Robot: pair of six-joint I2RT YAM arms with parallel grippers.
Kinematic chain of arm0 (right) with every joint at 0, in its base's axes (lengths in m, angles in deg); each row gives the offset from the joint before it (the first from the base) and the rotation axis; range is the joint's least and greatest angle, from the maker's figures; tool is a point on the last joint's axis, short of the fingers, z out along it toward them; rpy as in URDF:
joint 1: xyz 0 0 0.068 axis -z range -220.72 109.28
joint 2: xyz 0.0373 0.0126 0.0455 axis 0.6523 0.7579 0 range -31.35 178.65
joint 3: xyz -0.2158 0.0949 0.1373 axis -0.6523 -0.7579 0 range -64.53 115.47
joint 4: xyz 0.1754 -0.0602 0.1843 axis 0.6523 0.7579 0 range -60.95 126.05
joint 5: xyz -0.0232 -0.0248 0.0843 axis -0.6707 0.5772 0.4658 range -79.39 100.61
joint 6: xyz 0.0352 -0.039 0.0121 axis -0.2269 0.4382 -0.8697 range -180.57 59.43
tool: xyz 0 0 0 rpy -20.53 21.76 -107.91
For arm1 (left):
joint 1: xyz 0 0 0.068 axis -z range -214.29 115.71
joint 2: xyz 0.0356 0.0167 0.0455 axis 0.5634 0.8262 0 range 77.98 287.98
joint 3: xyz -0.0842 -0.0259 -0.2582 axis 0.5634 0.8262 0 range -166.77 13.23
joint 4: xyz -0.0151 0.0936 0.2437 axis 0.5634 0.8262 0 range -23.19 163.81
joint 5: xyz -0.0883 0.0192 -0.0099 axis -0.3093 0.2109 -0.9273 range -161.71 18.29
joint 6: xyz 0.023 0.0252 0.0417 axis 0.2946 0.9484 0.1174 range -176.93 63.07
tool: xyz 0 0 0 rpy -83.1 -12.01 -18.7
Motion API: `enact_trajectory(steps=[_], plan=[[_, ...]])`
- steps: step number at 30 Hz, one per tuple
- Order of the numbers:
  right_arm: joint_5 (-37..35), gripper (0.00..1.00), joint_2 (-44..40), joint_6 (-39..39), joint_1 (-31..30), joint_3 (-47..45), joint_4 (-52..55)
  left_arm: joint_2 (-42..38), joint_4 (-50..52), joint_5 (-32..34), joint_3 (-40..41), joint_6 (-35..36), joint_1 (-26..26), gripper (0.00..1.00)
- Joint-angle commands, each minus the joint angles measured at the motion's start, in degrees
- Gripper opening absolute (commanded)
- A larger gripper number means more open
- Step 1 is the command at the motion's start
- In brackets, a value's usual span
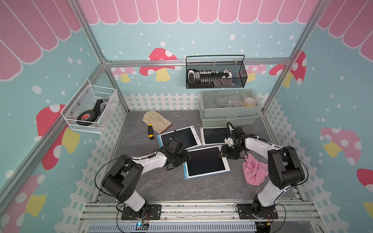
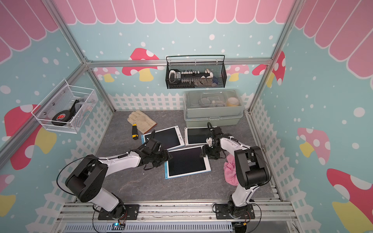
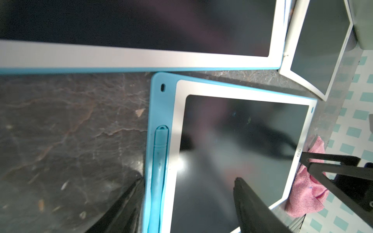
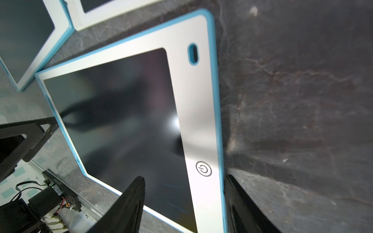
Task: Wipe the drawing tablet
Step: Adjust the drawing tablet at the center of the board.
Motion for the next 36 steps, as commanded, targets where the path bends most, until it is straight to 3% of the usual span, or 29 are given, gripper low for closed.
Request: enact_trajectory(steps=[1, 15, 24, 36], plan=[[3.03, 0.63, -0.36, -0.81, -1.0, 3.15, -0.07, 1.03, -0.42, -2.43, 0.98, -2.38, 2.02, 0.7], [-1.03, 0.66, 10.19, 2.46, 2.8, 7.2, 1.71, 3.15, 2.12, -1.12, -2.91, -2.13, 3.14, 0.7], [6.59, 0.68, 17.14, 11.93, 7.21, 13.77, 8.72, 0.32, 6.15, 1.76, -3.28, -3.57, 3.21, 0.71], [15.8, 0.62, 21.32, 15.19, 11.06, 13.7, 3.09, -0.15, 3.28, 0.64, -1.27, -7.53, 3.95, 0.71]])
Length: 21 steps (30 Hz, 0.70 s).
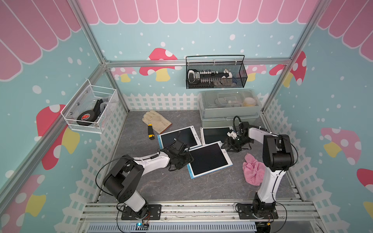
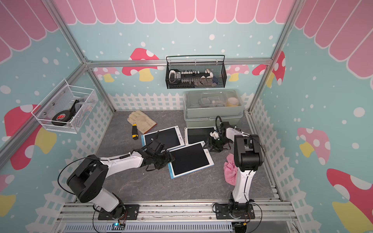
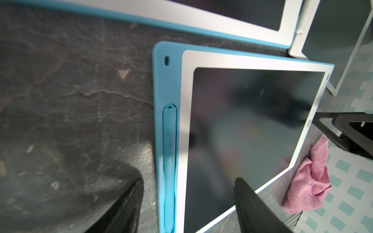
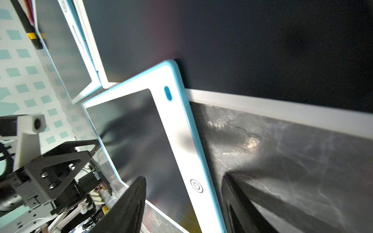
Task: Wipe the drawing tablet
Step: Adjust the drawing tablet at the center of the board.
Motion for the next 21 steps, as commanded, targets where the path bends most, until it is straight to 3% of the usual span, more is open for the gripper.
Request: enact_trajectory(steps=[1, 8, 15, 21], plan=[[1.53, 0.61, 4.91, 3.63, -0.21, -0.26, -2.34, 0.15, -1.57, -0.47, 0.99, -2.4, 0.58, 0.7], [6.98, 0.57, 7.39, 6.16, -0.22, 0.56, -2.57, 3.19, -2.65, 1.13, 1.44, -1.42, 0.99, 0.7], [16.56, 0.37, 4.59, 5.59, -0.21, -1.24, -4.11, 5.94, -2.59, 1.81, 0.43, 0.13, 0.95, 0.7], [17.42, 0.29, -0.34, 3.38, -0.31, -4.93, -6.36, 7.46, -2.64, 2.37, -0.15, 0.81, 1.01, 0.7]])
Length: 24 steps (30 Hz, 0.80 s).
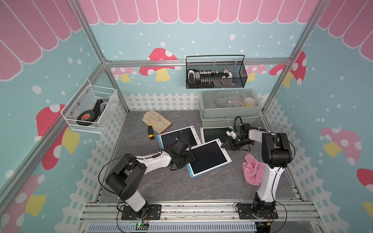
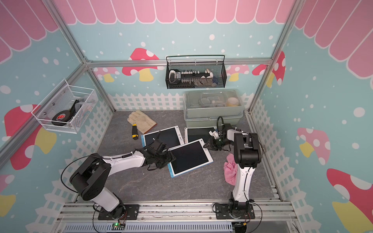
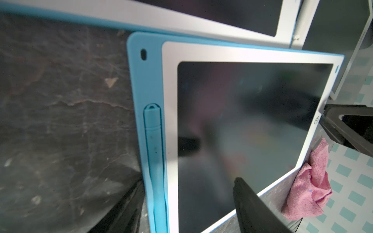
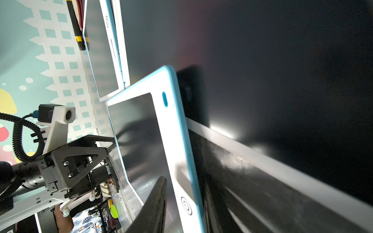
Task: Wipe the drawing tablet
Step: Adjust the drawing tablet at the center of the board.
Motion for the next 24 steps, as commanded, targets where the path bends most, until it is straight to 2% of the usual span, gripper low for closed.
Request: enact_trajectory(steps=[1, 6, 12, 14, 17, 21, 24], plan=[[8.32, 0.28, -3.71, -1.27, -1.92, -2.81, 0.98, 5.31, -1.35, 0.97, 1.1, 1.08, 0.34, 0.7], [12.39, 0.26, -7.44, -3.26, -1.92, -3.84, 0.03, 5.71, -1.35, 1.13, 0.67, 1.55, 0.38, 0.7], [15.01, 0.23, -14.34, -12.25, -3.55, -6.26, -7.46, 5.99, -1.6, 1.05, 0.15, 1.77, 0.34, 0.7], [12.93, 0.22, -15.67, -10.46, -5.67, -4.26, -3.33, 5.88, -1.59, 1.0, -0.04, 1.73, 0.34, 0.7], [8.28, 0.15, -16.94, -6.9, -8.19, -1.52, 4.03, 4.71, -1.28, 0.84, -0.7, 1.61, 0.37, 0.7], [-1.39, 0.0, -21.61, -5.54, -11.05, 0.31, 8.9, -0.2, 1.27, 1.02, -2.46, 0.54, 0.38, 0.7], [-6.76, 0.0, -26.32, -5.07, -13.37, 1.92, 11.02, -6.32, 7.05, 2.37, -6.01, -2.05, 0.34, 0.7]])
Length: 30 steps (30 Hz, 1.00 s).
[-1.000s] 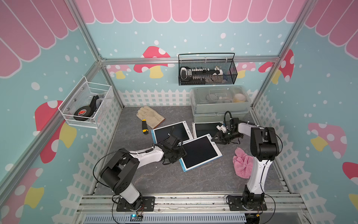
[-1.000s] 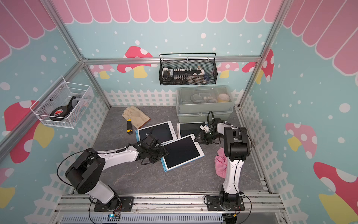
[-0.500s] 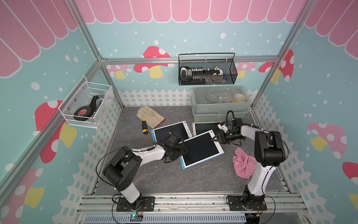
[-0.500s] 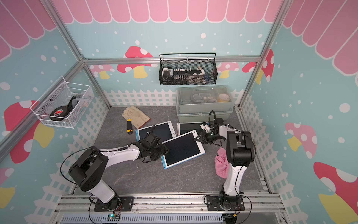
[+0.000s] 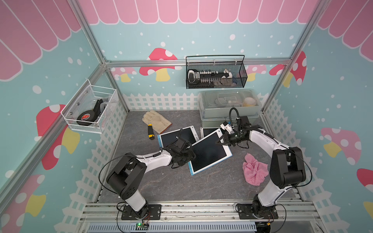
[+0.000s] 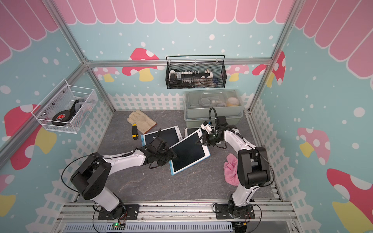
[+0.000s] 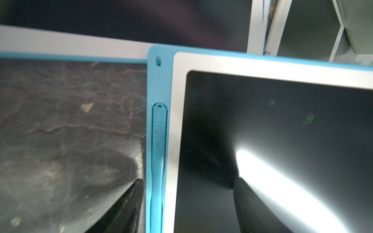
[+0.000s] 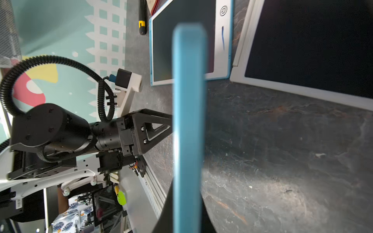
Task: Wipe the drawing tablet
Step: Adjust the drawing tablet at the center of the board.
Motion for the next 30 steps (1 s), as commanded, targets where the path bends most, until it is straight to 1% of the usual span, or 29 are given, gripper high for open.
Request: enact_trajectory(steps=[1, 3, 7, 8, 10, 12, 15, 19, 23, 27, 30], plan=[[-8.48, 0.0, -6.39, 2.75, -3.24, 2.7, 5.5, -7.18, 9.16, 2.55, -5.42, -3.81, 0.28, 0.7], [-11.87, 0.0, -10.17, 3.31, -4.6, 3.93, 5.7, -11.55, 13.97, 4.51, -8.9, -7.79, -0.09, 0.7], [-18.74, 0.0, -17.34, 5.14, -7.67, 7.13, 4.55, -17.76, 22.03, 6.54, -16.18, -19.45, -2.02, 0.79], [-20.63, 0.0, -19.0, 5.83, -8.48, 7.47, 3.5, -18.5, 23.6, 6.73, -17.92, -21.96, -2.7, 0.8], [-26.11, 0.0, -22.93, 8.56, -10.98, 7.03, -0.07, -19.5, 24.37, 5.04, -20.82, -27.44, -4.39, 0.79], [-31.41, 0.0, -26.35, 12.5, -14.73, 5.32, -4.82, -19.07, 24.29, 2.7, -23.62, -31.18, -5.57, 0.78], [-39.18, 0.0, -29.53, 19.93, -20.86, 2.41, -10.66, -17.09, 24.27, -0.31, -28.44, -34.26, -6.21, 0.78], [-47.17, 0.0, -29.91, 30.32, -28.13, 1.99, -11.8, -16.02, 24.33, -0.63, -31.6, -36.28, -6.27, 0.79], [-55.84, 0.0, -29.82, 39.36, -35.74, 1.03, -14.08, -16.63, 24.23, -0.62, -31.07, -36.89, -6.21, 0.8], [-65.11, 0.0, -30.92, 47.55, -42.44, -2.72, -21.99, -17.62, 23.93, -3.35, -27.84, -37.55, -6.17, 0.78], [-69.61, 0.0, -30.83, 54.1, -46.83, -5.0, -26.84, -18.98, 23.42, -3.76, -24.92, -38.13, -6.15, 0.76]])
